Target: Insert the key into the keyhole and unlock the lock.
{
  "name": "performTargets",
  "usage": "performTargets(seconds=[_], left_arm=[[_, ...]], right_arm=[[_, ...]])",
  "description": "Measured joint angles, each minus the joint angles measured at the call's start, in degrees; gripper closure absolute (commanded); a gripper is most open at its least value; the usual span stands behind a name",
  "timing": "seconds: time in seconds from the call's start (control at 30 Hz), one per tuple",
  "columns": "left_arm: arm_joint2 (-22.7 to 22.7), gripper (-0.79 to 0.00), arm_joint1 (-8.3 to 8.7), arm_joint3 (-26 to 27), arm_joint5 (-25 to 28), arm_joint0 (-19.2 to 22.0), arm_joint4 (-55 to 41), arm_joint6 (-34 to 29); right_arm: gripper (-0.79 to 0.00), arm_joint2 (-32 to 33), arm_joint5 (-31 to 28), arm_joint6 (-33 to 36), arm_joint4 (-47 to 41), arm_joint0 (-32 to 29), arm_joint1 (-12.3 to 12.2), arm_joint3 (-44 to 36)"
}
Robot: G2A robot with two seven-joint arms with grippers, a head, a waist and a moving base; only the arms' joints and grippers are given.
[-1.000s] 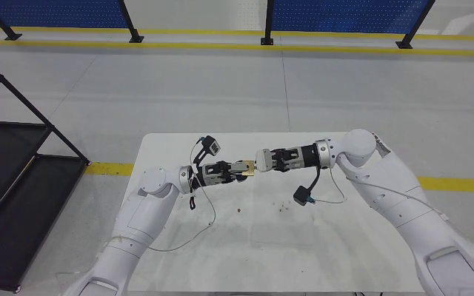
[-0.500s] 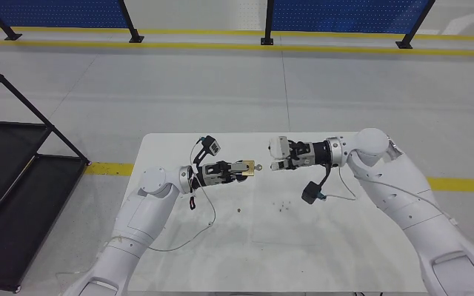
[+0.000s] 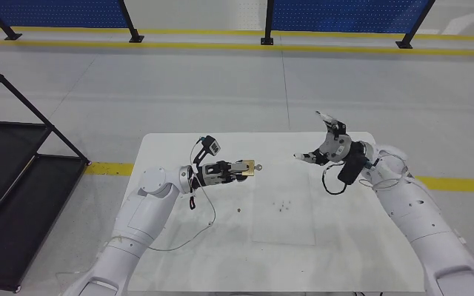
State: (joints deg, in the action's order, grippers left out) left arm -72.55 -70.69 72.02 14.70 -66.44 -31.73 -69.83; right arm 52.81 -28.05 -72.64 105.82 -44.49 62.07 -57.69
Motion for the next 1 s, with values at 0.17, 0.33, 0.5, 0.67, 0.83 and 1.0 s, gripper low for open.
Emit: performTargets(seconds=[0.17, 0.33, 0.5, 0.67, 0.83, 1.0], left_arm=[[0.00, 0.000, 0.00, 0.00, 0.00, 0.00, 0.00, 0.00], [0.00, 0.000, 0.00, 0.00, 0.00, 0.00, 0.00, 0.00], [0.00, 0.000, 0.00, 0.00, 0.00, 0.00, 0.00, 0.00], [0.00, 0.000, 0.00, 0.00, 0.00, 0.00, 0.00, 0.00], [0.00, 0.000, 0.00, 0.00, 0.00, 0.00, 0.00, 0.00], [0.00, 0.000, 0.00, 0.00, 0.00, 0.00, 0.00, 0.00]], right_arm=[[-0.785, -2.00, -10.36, 6.56, -11.11, -0.62, 1.11, 1.48], [-0.785, -2.10, -10.58, 7.00, -12.05, -0.66, 1.14, 1.37], [-0.785, -2.10, -10.80, 7.23, -12.32, -0.85, 1.18, 1.03], [-0.785, -0.96, -22.62, 18.98, -25.77, -1.13, 1.09, -3.45], [-0.785, -2.20, -30.20, 35.11, -46.26, -1.58, 1.25, -2.14], [-0.785, -7.02, -29.75, 63.06, -79.56, -0.22, 0.69, -2.08]])
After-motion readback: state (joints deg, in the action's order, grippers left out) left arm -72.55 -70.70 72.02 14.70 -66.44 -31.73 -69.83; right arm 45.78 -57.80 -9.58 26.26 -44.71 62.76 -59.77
